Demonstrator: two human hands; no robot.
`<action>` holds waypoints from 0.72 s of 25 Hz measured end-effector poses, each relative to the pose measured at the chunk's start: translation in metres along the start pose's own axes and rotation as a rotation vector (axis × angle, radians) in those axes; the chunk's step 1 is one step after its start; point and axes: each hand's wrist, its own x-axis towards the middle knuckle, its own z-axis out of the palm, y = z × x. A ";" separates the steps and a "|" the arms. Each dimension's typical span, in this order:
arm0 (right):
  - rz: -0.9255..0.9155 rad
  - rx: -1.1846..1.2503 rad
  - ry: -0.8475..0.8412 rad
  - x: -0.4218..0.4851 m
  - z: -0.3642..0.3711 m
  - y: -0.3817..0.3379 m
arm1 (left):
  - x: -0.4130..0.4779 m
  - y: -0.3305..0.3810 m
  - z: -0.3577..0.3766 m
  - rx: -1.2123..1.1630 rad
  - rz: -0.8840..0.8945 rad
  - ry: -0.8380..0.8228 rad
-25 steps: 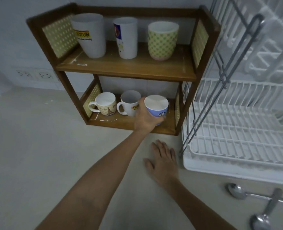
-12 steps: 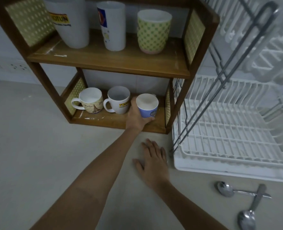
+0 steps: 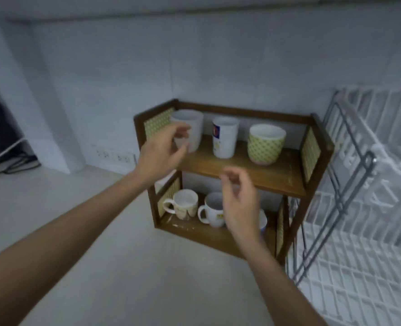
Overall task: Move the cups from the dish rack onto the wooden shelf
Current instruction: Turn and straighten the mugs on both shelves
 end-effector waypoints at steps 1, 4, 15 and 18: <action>-0.063 0.016 -0.005 0.036 0.005 -0.026 | 0.027 -0.006 -0.012 0.087 -0.045 -0.041; -0.063 -0.451 -0.160 0.145 0.016 -0.077 | 0.095 -0.023 -0.029 0.357 -0.203 -0.480; 0.054 -1.206 -0.813 0.224 0.011 -0.075 | 0.119 -0.046 0.005 0.537 -0.158 -0.686; 0.030 -1.172 -0.823 0.221 0.009 -0.072 | 0.120 -0.040 0.009 0.631 -0.174 -0.680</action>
